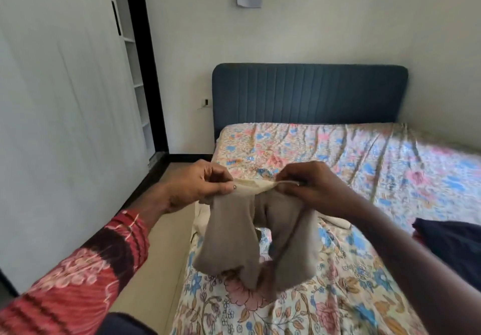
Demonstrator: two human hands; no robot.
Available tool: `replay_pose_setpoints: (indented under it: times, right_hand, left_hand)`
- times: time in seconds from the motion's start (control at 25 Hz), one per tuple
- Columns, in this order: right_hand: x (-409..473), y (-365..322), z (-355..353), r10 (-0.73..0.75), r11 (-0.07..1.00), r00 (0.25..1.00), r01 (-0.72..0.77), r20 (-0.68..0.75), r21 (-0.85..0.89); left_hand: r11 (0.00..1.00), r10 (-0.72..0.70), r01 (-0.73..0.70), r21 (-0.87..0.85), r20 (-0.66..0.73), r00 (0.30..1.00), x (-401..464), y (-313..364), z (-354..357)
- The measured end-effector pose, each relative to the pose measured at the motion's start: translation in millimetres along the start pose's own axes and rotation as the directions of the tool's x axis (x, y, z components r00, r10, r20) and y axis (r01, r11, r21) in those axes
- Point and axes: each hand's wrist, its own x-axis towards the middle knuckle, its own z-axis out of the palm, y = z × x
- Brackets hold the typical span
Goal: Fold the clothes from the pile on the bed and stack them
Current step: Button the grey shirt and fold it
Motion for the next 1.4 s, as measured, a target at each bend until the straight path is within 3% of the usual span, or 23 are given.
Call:
replay_pose_setpoints:
  times: [0.12, 0.2, 0.28, 0.36, 0.44, 0.52, 0.64, 0.8, 1.08, 1.24, 1.4]
  right_hand:
    - [-33.0, -52.5, -48.4, -0.075, 0.931, 0.976, -0.006, 0.206, 0.364]
    - [-39.5, -67.6, -57.3, -0.092, 0.922, 0.938, -0.047, 0.335, 0.385]
    - [-41.5, -52.9, -30.2, -0.021, 0.994, 0.946, -0.015, 0.324, 0.108]
    - [-53.4, -23.0, 14.8, 0.151, 0.957, 0.973, -0.099, 0.175, -0.274]
    - [-74.6, -1.9, 55.5, 0.229, 0.878, 0.969, -0.163, 0.095, -0.449]
    - [-91.0, 8.6, 86.0, 0.177, 0.860, 0.982, -0.119, 0.071, -0.497]
    - [-110.1, 8.8, 119.9, 0.063, 0.901, 0.998, -0.059, -0.004, -0.429]
    - [-118.8, 23.2, 146.8, 0.067, 0.988, 0.997, -0.070, -0.030, -0.141]
    - [-123.0, 36.1, 130.5, -0.005, 1.000, 0.940, 0.003, 0.340, 0.006]
    - [-120.3, 35.5, 121.3, 0.084, 0.989, 0.985, -0.064, 0.154, -0.130]
    - [-114.6, 34.9, 117.0, 0.089, 0.996, 0.996, -0.089, 0.011, -0.007]
  left_hand:
    - [0.976, 0.063, -0.004, -0.219, 0.261, 0.963, -24.3, 31.6, 17.2]
    - [0.957, 0.056, 0.044, -0.286, 0.333, 0.941, -25.7, 43.4, 27.1]
    - [0.977, 0.021, 0.028, -0.212, 0.227, 0.974, -19.7, 27.8, 47.8]
    - [0.989, -0.048, 0.060, -0.136, 0.090, 0.995, -19.0, -12.9, 84.4]
    - [0.984, -0.102, 0.104, -0.142, 0.023, 0.995, -24.5, -59.3, 123.4]
    - [0.973, -0.132, 0.120, -0.198, -0.051, 0.990, -29.0, -94.0, 146.8]
    - [0.925, -0.142, 0.095, -0.368, -0.103, 0.984, -34.6, -116.1, 153.4]
    - [0.924, -0.145, 0.086, -0.372, -0.132, 0.981, -39.8, -135.5, 153.6]
    - [0.932, -0.106, 0.049, -0.360, -0.140, 0.984, -45.0, -149.3, 152.5]
    - [0.939, -0.100, 0.041, -0.341, -0.159, 0.982, -45.3, -147.2, 157.5]
    - [0.882, -0.098, 0.009, -0.471, -0.166, 0.981, -49.6, -142.1, 155.1]
